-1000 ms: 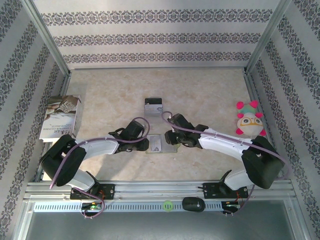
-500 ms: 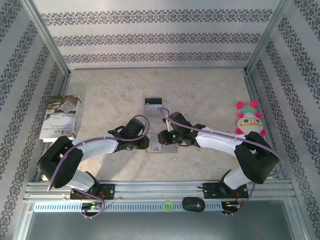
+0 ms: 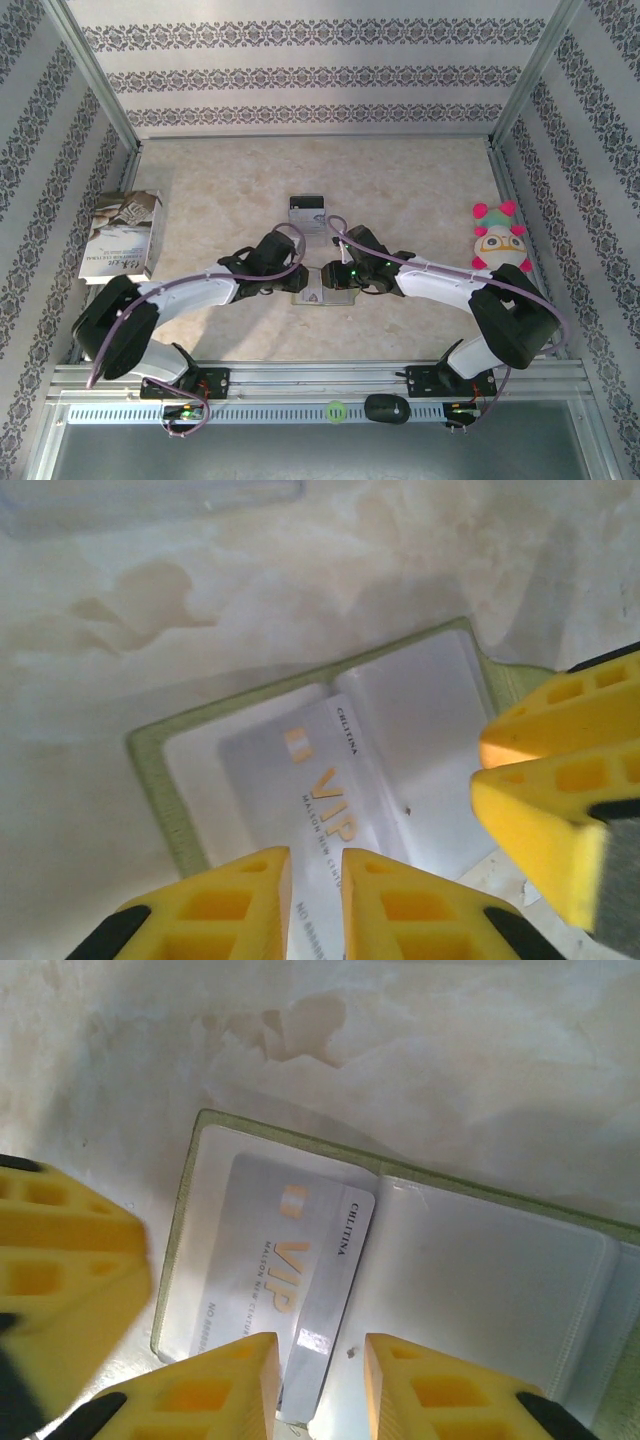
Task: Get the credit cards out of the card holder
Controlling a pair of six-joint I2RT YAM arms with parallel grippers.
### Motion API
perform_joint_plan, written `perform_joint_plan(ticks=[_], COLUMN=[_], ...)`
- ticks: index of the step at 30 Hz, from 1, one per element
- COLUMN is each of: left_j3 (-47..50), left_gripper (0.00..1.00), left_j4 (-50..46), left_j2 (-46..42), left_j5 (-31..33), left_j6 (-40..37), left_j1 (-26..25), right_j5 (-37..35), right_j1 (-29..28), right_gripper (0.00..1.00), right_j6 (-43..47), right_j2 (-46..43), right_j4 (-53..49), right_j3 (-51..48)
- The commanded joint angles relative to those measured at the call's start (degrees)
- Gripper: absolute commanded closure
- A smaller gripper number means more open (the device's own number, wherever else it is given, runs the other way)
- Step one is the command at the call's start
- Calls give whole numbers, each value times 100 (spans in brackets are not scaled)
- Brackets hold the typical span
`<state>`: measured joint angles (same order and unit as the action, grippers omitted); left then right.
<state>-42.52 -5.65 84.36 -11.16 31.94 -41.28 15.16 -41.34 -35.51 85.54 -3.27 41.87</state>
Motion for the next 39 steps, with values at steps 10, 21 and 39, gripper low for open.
perform_joint_plan(ticks=[10,21,39], left_j3=[288,506,666], left_gripper=[87,90,92], left_j4=[510,547,710], left_j2=[562,789,811], left_j5=[-143,-159,-287], left_j6=[270,227,260], left_j1=[67,236,381], right_j5=[693,908,143], right_j1=[70,-12,-155], right_gripper=[68,70,74], right_j6=[-96,-110,-32], right_j2=[229,790,937], right_j4=[339,443,-450], right_j3=[-61,266,520])
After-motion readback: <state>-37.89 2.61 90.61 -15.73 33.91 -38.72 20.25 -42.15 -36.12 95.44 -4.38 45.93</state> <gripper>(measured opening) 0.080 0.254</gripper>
